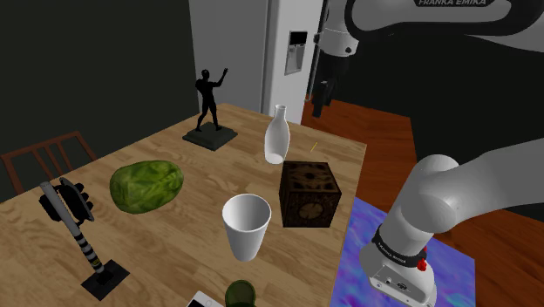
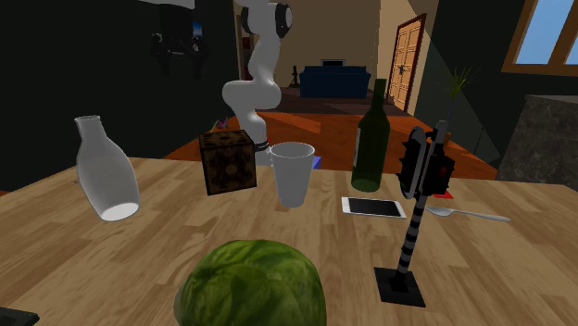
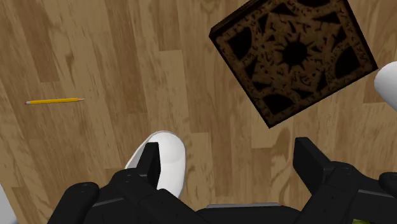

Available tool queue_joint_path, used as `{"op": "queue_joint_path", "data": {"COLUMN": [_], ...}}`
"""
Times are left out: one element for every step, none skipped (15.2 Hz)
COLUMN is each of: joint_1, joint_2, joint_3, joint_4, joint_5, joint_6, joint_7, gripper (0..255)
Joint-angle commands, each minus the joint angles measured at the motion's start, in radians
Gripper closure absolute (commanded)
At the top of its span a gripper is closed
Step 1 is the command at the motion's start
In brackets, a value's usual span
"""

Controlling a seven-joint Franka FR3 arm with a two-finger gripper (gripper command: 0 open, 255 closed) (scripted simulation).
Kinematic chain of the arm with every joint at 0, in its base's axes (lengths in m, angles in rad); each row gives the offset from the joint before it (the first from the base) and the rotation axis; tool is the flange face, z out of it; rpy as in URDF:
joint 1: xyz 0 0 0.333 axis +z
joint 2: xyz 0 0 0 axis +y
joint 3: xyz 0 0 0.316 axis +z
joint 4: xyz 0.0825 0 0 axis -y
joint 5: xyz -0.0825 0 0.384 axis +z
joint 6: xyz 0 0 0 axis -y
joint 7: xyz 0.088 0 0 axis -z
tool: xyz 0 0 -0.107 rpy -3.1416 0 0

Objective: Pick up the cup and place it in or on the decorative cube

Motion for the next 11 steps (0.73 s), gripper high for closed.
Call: {"op": "queue_joint_path", "data": {"joint_1": [0.000,0.009,0.018,0.026,0.036,0.045,0.054,0.063,0.073,0.082,0.090], "joint_2": [0.000,-0.005,-0.009,-0.011,-0.012,-0.012,-0.010,-0.007,-0.002,0.005,0.013], "joint_3": [0.000,0.022,0.044,0.066,0.089,0.112,0.135,0.158,0.182,0.205,0.229], "joint_4": [0.000,-0.015,-0.029,-0.042,-0.053,-0.064,-0.073,-0.081,-0.088,-0.093,-0.098], "joint_5": [0.000,0.011,0.023,0.035,0.047,0.059,0.071,0.084,0.096,0.107,0.119], "joint_6": [0.000,0.010,0.020,0.030,0.040,0.051,0.063,0.074,0.086,0.099,0.111], "joint_7": [0.000,0.024,0.048,0.072,0.096,0.120,0.144,0.168,0.192,0.217,0.241], "gripper": [0,0,0,0,0,0,0,0,0,0,0]}}
